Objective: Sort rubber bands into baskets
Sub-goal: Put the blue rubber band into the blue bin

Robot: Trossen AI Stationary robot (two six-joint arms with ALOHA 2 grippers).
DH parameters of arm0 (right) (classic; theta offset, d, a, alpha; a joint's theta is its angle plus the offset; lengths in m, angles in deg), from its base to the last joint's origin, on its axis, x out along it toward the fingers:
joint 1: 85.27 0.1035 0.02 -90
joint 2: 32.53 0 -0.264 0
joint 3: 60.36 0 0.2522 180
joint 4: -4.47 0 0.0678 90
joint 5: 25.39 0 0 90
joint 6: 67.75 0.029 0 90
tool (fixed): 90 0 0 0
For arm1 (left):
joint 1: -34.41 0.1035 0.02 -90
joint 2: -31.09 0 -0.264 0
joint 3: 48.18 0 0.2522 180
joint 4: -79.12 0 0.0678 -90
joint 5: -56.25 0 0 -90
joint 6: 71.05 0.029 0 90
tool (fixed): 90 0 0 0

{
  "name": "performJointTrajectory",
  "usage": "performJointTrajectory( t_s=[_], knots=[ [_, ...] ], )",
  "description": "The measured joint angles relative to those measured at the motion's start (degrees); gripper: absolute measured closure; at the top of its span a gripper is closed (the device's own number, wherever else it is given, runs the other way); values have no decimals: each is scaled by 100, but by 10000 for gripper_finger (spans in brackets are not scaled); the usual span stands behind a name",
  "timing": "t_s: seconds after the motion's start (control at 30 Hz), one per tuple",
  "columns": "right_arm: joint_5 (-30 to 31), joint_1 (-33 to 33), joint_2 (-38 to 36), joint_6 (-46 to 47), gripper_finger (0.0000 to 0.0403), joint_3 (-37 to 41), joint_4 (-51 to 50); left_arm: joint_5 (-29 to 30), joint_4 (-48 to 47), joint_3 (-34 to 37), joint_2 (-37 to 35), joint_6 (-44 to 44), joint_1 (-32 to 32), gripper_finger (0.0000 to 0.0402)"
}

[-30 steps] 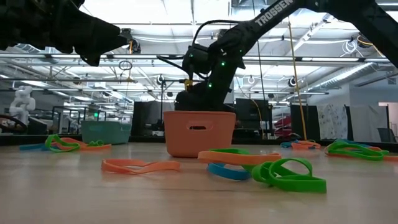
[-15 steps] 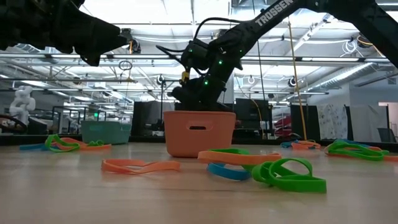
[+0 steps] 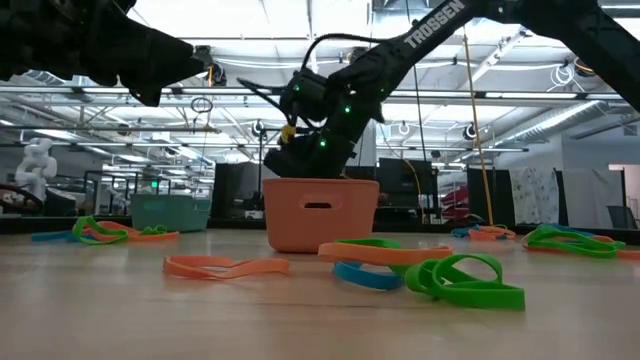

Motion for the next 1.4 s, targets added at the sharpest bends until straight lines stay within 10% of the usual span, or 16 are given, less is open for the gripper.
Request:
performJointTrajectory(
  t_s=[0.5,0.7,1.13,1.4],
  knots=[
    [1047,46,-136,-2,269,0,198,2,-20,0,2,7,0,244],
    [316,158,-83,-91,269,-5,1038,2,-20,0,2,11,0,244],
    [954,195,466,-162,271,0,963,0,-18,0,2,9,0,244],
    [676,232,452,-161,351,-4,825,0,-20,0,2,13,2,244]
  ],
)
